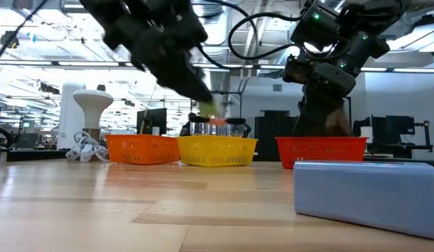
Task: Pick & Place Office items
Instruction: Put the green charger adapter into the orange bin, then put the blue charger adapter in the orange bin
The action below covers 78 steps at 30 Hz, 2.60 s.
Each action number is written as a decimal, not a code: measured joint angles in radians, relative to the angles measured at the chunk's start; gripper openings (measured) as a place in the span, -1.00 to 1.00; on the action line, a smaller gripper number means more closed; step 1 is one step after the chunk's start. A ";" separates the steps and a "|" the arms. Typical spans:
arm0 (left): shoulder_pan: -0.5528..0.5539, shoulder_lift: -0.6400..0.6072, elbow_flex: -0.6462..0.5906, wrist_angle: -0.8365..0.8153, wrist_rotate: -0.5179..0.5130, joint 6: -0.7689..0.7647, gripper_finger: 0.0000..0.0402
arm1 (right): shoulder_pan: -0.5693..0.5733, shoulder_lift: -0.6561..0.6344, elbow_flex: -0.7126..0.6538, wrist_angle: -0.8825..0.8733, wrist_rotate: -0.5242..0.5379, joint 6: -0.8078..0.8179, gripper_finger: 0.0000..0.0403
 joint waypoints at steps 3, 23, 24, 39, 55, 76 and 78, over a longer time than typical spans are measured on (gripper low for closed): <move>-0.002 -0.100 0.000 -0.133 -0.061 -0.033 -0.36 | 0.000 0.000 0.000 -0.001 0.000 0.000 0.19; 0.103 -0.467 -0.160 -0.630 -0.553 -0.331 -0.35 | 0.000 0.000 0.000 0.011 0.000 -0.001 0.19; 0.118 -0.467 -0.186 -0.610 -0.556 -0.334 -0.35 | 0.000 0.000 0.000 0.013 0.000 -0.001 0.19; 0.170 -0.467 -0.333 -0.435 -0.492 -0.334 -0.14 | 0.001 0.000 0.000 0.078 0.000 0.000 0.19; 0.164 -0.549 -0.333 -0.212 -0.492 -0.331 0.04 | 0.001 0.000 0.000 0.159 0.000 0.000 0.19; 0.005 -0.588 -0.333 -0.090 -0.492 -0.332 0.05 | -0.002 0.000 0.000 0.215 0.000 -0.001 0.19; 0.007 -0.587 -0.333 -0.086 -0.492 -0.332 0.05 | -0.001 0.000 0.000 0.215 0.000 -0.001 0.19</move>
